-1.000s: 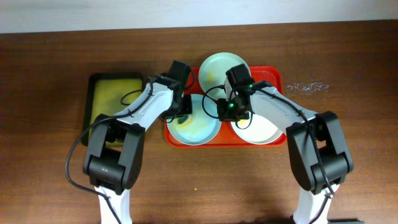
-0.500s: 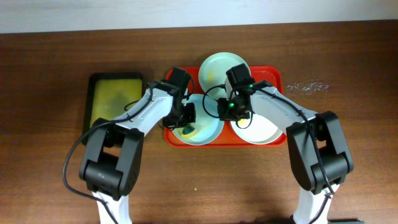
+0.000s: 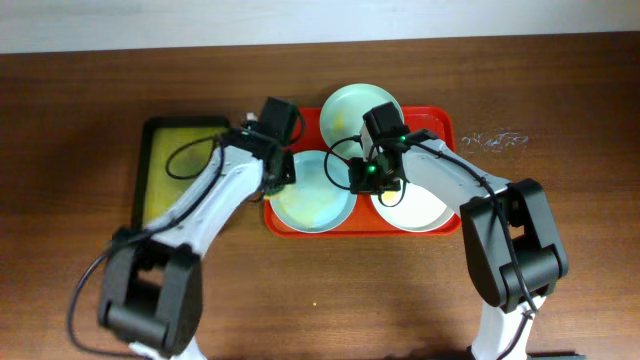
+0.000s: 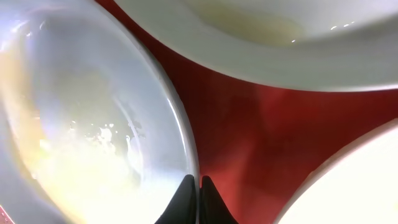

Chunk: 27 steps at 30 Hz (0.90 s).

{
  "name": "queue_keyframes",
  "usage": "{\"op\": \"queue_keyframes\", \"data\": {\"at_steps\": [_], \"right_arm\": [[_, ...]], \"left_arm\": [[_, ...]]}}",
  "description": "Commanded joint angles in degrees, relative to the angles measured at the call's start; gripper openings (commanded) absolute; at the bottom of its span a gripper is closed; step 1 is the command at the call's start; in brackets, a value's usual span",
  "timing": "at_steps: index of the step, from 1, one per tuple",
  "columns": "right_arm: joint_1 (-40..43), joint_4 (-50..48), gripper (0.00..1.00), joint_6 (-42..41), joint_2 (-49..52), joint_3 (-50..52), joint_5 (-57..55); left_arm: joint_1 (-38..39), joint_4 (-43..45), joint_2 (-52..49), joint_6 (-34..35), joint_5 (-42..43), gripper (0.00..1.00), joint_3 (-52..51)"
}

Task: Clean dirty plates on tray and stack at the side
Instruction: 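Lift the scrubbed plate with the right gripper, return sponge to black tray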

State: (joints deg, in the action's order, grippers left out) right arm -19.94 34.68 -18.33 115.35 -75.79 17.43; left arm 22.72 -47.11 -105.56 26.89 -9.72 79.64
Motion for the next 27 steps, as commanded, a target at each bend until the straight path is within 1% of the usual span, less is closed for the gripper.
{"op": "queue_keyframes", "data": {"at_steps": [1,2,3,5,7,9,10,11,13,16,19,21,23,25,26,27], "right_arm": [[-1.9,5.2,0.04,4.7,-1.9,-5.7,-2.6],[-3.0,8.0,0.04,4.8,-2.1,-8.5,-5.8],[-5.1,13.3,0.04,4.8,-2.1,-13.7,-14.6],[-7.7,18.1,0.04,4.9,-2.1,-18.8,-24.6],[-12.7,25.2,0.04,4.9,-2.1,-26.6,-40.7],[-17.7,28.9,0.04,6.5,-2.1,-31.5,-55.6],[-20.0,29.0,0.04,10.1,-2.1,-32.4,-61.7],[-21.5,28.8,0.04,13.0,-2.1,-32.6,-65.2],[-26.3,27.7,0.04,22.0,-2.1,-32.7,-77.8],[-31.1,23.0,0.04,34.4,-2.1,-32.7,-90.5],[-34.2,17.8,0.04,43.8,-2.1,-32.7,-98.7],[-35.0,16.6,0.04,46.7,-2.1,-32.7,-101.2],[-35.2,16.7,0.04,46.6,-2.1,-32.7,-103.6],[-35.2,16.7,0.04,46.3,-2.1,-32.6,-102.9],[-35.1,17.4,0.04,40.8,-2.1,-32.4,-98.4],[-34.7,21.3,0.04,36.0,-2.1,-32.3,-87.3]], "left_arm": [[-4.5,-0.5,7.1,0.5,0.3,0.00,1.3],[-6.8,-0.9,8.2,0.4,1.5,0.00,1.3],[-10.8,-2.3,9.2,0.5,3.3,0.00,1.3],[-14.3,-4.5,9.3,0.4,3.5,0.00,1.3],[-19.9,-7.4,9.3,0.4,3.3,0.00,1.1],[-24.5,-7.9,9.3,0.4,3.5,0.00,1.1],[-26.6,-8.0,9.3,0.4,3.5,0.00,1.1],[-27.8,-8.2,9.3,0.4,3.5,0.00,1.1],[-30.7,-8.7,9.3,0.4,3.5,0.00,1.1],[-31.5,-8.8,9.3,0.4,3.5,0.00,1.1],[-31.5,-9.1,9.3,0.4,3.5,0.00,1.1],[-31.5,-9.8,9.3,0.4,3.5,0.00,1.1],[-31.5,-10.0,9.3,0.5,3.5,0.00,1.1],[-31.5,-10.0,9.3,0.4,3.5,0.00,1.1],[-31.5,-10.0,9.3,0.4,3.5,0.00,1.1],[-31.4,-10.1,9.3,0.4,3.5,0.00,1.0]]}}
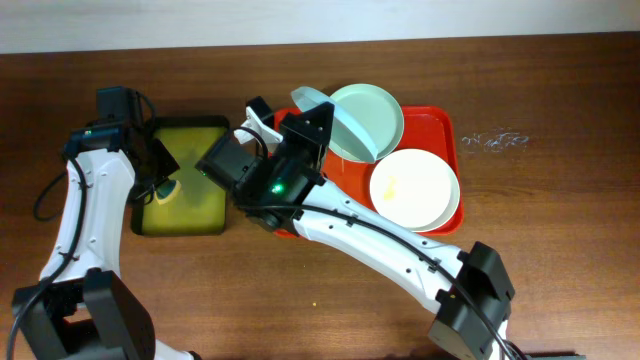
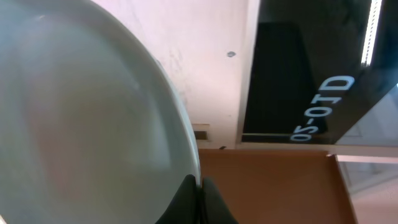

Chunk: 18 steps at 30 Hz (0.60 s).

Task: Clean dirty plates on tray and stack at the side
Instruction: 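Lift the scrubbed plate with the right gripper, return sponge to black tray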

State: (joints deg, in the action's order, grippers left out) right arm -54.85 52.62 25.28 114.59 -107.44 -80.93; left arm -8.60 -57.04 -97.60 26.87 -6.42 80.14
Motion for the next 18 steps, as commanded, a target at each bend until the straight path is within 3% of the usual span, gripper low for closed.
{"op": "queue_keyframes", "data": {"at_steps": [1,3,6,7,9,11,14,18], "right_arm": [[1.6,5.6,0.04,-8.5,-0.9,-0.1,22.1],[3.4,5.4,0.04,-10.8,-0.6,1.2,21.4],[3.2,0.7,0.04,-14.1,-2.4,-0.1,8.5],[4.6,0.4,0.04,-18.6,-3.8,-0.2,15.4],[12.5,4.2,0.04,-21.3,-4.3,0.0,50.5],[24.6,6.8,0.04,-23.9,-3.6,1.0,74.9],[44.8,9.3,0.04,-27.3,-3.6,1.1,97.7],[68.1,9.9,0.04,-27.1,-3.5,2.0,106.6]], "left_arm": [[-0.1,-0.3,1.4,0.5,0.2,0.00,0.5],[-0.1,-0.4,1.4,0.5,1.2,0.00,0.5],[-0.1,-0.3,1.4,0.5,1.2,0.00,0.5],[-0.1,-0.3,1.4,0.5,1.2,0.00,0.5],[-0.1,-0.5,1.4,0.5,1.2,0.00,0.5],[-0.1,-0.5,1.4,0.5,1.3,0.00,0.5],[-0.1,-0.5,1.4,0.5,1.3,0.00,0.5],[0.0,-0.5,1.4,0.5,2.6,0.00,0.5]]}}
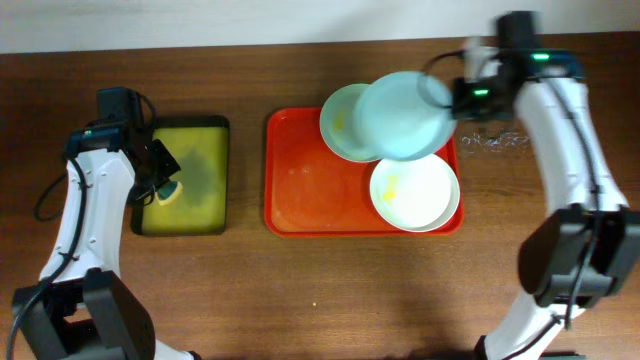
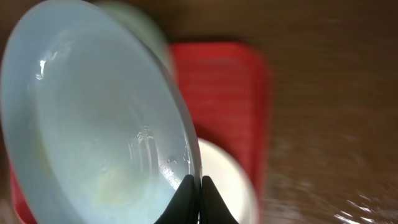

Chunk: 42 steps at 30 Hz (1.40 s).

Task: Clean dirty plates on tray and stack at the side
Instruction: 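Lift the scrubbed plate with the right gripper, return sponge to black tray, then place the clean plate on the table right of the red tray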

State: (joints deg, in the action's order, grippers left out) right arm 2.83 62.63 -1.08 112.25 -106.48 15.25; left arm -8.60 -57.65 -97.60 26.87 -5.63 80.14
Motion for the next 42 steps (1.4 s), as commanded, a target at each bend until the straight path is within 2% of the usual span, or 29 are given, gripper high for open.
{"op": "queue_keyframes", "data": {"at_steps": [1,3,6,9,11,12,13,15,16,18,20,23,26,28,32,33,35,37,42], "right_arm": [[14.8,-1.2,0.04,-0.7,-1.2,1.7,10.4],[22.4,-5.3,0.04,-0.7,-1.2,4.6,10.4],[29.4,-17.9,0.04,-1.2,-1.2,14.7,10.4],[32.4,-31.6,0.04,-1.4,-1.2,25.9,9.8],[32.4,-37.1,0.05,-1.4,-1.2,29.9,9.6],[32.4,-38.6,0.11,-3.0,-1.2,31.0,8.8],[32.2,-38.7,0.13,-4.6,-1.2,31.1,6.5],[31.9,-37.7,0.74,-5.4,-1.2,31.1,6.5],[31.9,-36.7,0.88,-5.4,-1.2,31.1,8.7],[31.4,-35.0,0.92,-5.9,-1.7,31.0,18.6],[29.3,-34.5,0.99,-15.2,-4.0,31.0,26.0],[23.4,-34.3,0.99,-18.4,-11.3,31.0,23.4],[11.9,-30.6,0.99,-22.7,-22.1,31.0,2.5],[4.6,-30.3,0.99,-23.4,-24.3,31.0,-1.1],[-6.3,-31.7,0.99,-22.8,-18.7,31.1,-5.8],[-7.2,-32.6,1.00,-22.8,-17.0,31.1,-6.0],[-8.9,-34.6,0.94,-20.1,-12.6,31.1,-6.0],[-9.7,-35.4,0.94,-16.8,-8.5,31.0,-6.1],[-9.7,-41.7,0.94,-14.5,-1.5,31.0,-6.1]], "left_arm": [[0.0,0.2,1.4,0.5,1.8,0.00,0.5],[0.0,0.3,1.4,0.5,1.8,0.00,0.5],[0.0,0.4,1.4,0.5,2.9,0.00,0.5],[0.5,1.0,1.4,0.5,3.3,0.00,0.5],[1.2,1.2,1.4,0.5,3.3,0.00,0.5],[1.7,1.2,1.4,0.5,3.3,0.00,0.5],[2.1,1.2,1.4,0.5,3.3,0.00,0.5],[2.8,1.2,1.4,0.5,3.2,0.00,0.5],[2.9,1.2,1.4,0.5,3.0,0.00,0.5],[2.9,1.2,1.4,0.5,2.9,0.00,0.5],[2.9,1.4,1.4,0.5,2.9,0.00,0.5],[2.9,1.6,1.4,0.0,3.0,0.00,0.5],[3.6,1.1,1.4,-2.4,3.3,0.00,0.5],[4.0,0.9,1.4,-4.0,3.3,0.00,0.5],[4.0,0.7,1.4,-4.1,3.3,0.00,0.5],[4.0,0.7,1.4,-4.1,3.3,0.00,0.5],[4.0,0.7,1.4,-4.1,3.3,0.00,0.5],[4.0,0.7,1.4,-4.1,3.3,0.00,0.5],[4.0,0.7,1.4,-4.0,3.3,0.00,0.5]]}}
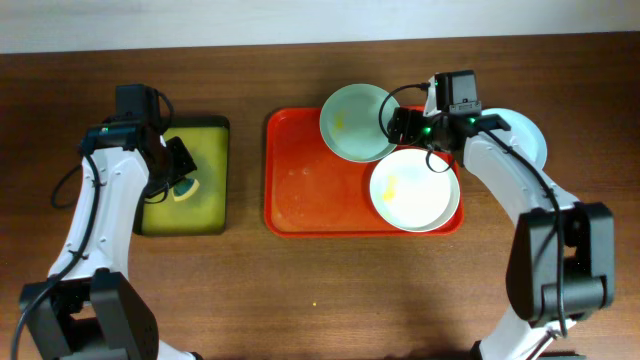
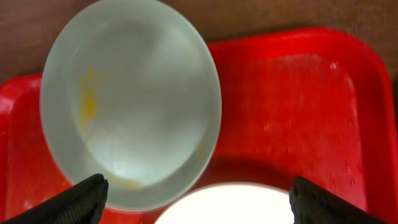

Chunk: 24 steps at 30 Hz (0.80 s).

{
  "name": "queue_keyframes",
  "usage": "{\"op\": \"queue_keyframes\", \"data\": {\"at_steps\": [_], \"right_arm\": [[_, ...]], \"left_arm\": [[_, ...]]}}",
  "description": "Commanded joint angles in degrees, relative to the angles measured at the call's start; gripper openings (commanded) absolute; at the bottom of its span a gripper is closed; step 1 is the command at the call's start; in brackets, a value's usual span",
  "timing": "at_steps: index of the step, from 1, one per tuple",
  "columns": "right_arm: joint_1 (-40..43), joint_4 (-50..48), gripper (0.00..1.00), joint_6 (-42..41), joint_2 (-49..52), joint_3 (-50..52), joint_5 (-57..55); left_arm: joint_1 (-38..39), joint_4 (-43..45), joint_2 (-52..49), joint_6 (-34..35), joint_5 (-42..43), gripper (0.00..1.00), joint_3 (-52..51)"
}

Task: Clean dirty plates on tray and stack at the side
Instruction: 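Place the clean plate on the table right of the red tray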

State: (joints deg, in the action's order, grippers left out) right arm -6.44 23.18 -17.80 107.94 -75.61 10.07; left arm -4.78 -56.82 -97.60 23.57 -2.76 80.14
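Observation:
On the red tray (image 1: pixel 310 190) lie two plates: a pale green one (image 1: pixel 352 122) with a yellow smear at the back and a white one (image 1: pixel 415 190) with a yellow spot at the front right. A pale blue plate (image 1: pixel 525 135) rests on the table right of the tray, partly under my right arm. My right gripper (image 1: pixel 400 126) hangs open over the tray between the two plates. In the right wrist view its fingertips (image 2: pixel 87 198) stand wide apart over the smeared plate (image 2: pixel 130 99) and the white plate (image 2: pixel 233 204). My left gripper (image 1: pixel 176 176) holds a sponge (image 1: pixel 184 188) over the basin.
A yellow-green basin (image 1: pixel 205 200) stands left of the tray. Something small and glinting (image 1: pixel 495 140) lies on the brown table by the pale blue plate. The table's far edge runs along the top of the overhead view.
The pale blue plate was in my right gripper above the tray's right end; it now lies on the table right of the tray. The right gripper has opened and moved over the tray.
First both grippers were at the pale blue plate on the tray's front left, the right one shut on its rim. Then the right held it tilted up while the left was at the basin. Then the plate was over the tray's right end, now on the table.

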Motion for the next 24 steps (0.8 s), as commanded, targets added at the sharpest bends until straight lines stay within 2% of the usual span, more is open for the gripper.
{"op": "queue_keyframes", "data": {"at_steps": [1,4,5,6,8,9,12,13,16,19,24], "right_arm": [[-0.4,-5.3,0.94,3.1,5.1,0.2,-0.9],[-0.4,-13.7,0.93,4.1,11.1,0.2,-0.9],[-0.4,-15.3,0.89,4.0,12.3,0.2,-0.9],[-0.4,-16.0,0.80,3.9,12.8,0.2,-0.9],[-0.7,-17.0,0.71,3.8,13.8,0.2,-0.9],[-1.1,-17.0,0.56,3.8,14.1,0.2,-0.9],[-2.8,-17.4,0.24,3.8,14.2,0.0,-0.9],[-4.0,-16.6,0.06,3.8,14.0,-0.6,-0.8],[-5.7,-11.0,0.04,3.9,13.6,-4.6,-0.6],[-8.7,-1.0,0.04,4.1,13.2,-10.0,0.9],[-13.7,11.9,0.04,4.1,13.2,-10.8,2.3]], "left_arm": [[0.1,-0.1,1.4,-0.7,0.5,0.00,0.5],[0.1,-0.1,1.4,-0.7,0.5,0.00,0.5],[0.1,-0.1,1.4,-0.7,0.5,0.00,0.5],[0.1,-0.1,1.4,-0.7,0.5,0.00,0.5],[0.1,-0.1,1.4,-0.7,0.5,0.00,0.5],[0.1,-0.1,1.4,-0.7,0.5,0.00,0.5],[0.1,-0.2,1.4,-0.7,0.5,0.00,0.5],[0.1,-0.2,1.4,-0.7,0.5,0.00,0.5],[0.1,-0.3,1.4,-0.7,0.5,0.00,0.5],[0.1,-0.3,1.4,-0.7,0.4,0.00,0.5],[0.1,0.6,1.4,-0.7,0.4,0.00,0.5]]}}
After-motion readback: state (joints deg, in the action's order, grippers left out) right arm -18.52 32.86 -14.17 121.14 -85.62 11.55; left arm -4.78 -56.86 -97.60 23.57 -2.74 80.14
